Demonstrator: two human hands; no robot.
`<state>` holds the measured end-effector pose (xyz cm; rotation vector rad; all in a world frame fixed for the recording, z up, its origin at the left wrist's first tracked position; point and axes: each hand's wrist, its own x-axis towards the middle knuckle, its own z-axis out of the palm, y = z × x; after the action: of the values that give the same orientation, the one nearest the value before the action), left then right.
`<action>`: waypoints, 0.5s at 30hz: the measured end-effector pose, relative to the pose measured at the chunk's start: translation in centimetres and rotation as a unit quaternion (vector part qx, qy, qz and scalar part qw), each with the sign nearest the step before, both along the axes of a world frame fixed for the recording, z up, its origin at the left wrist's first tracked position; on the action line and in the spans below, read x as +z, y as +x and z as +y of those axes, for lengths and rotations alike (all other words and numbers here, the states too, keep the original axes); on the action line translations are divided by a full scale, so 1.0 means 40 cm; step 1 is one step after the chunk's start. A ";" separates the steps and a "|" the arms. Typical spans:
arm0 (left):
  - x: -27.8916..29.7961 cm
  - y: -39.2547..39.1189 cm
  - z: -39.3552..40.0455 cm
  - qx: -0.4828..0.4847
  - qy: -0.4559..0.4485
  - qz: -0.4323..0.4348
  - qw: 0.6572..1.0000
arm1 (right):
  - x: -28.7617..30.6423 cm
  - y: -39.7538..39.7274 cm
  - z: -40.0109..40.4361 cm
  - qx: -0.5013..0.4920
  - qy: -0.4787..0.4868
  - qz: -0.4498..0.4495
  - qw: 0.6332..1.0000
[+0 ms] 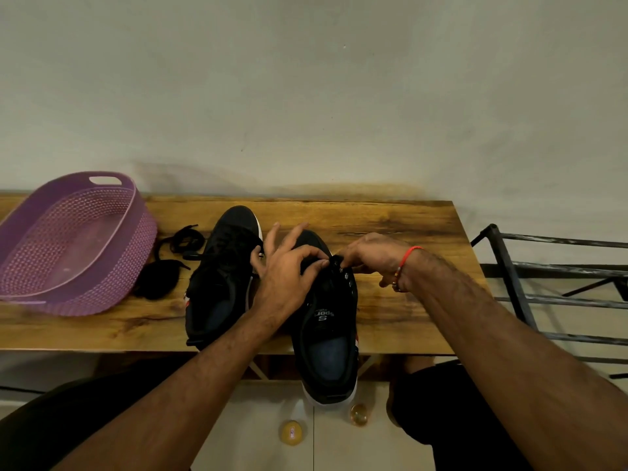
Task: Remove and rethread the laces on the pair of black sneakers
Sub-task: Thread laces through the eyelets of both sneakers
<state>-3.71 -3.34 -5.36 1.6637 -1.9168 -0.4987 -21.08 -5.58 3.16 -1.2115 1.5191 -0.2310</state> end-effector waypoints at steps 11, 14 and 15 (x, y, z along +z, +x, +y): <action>-0.004 -0.014 0.003 0.010 0.017 -0.063 0.998 | -0.006 0.000 0.002 -0.008 -0.005 -0.011 1.000; 0.001 -0.003 -0.003 0.001 -0.006 -0.086 0.996 | -0.007 -0.003 0.001 -0.006 -0.006 -0.008 1.000; 0.005 -0.001 -0.004 -0.006 -0.013 -0.104 0.994 | -0.008 -0.004 0.000 -0.005 -0.006 -0.006 1.000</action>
<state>-3.76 -3.49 -5.16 1.7466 -2.0735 -0.3140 -21.26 -5.57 2.85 -1.2099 1.5155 -0.2542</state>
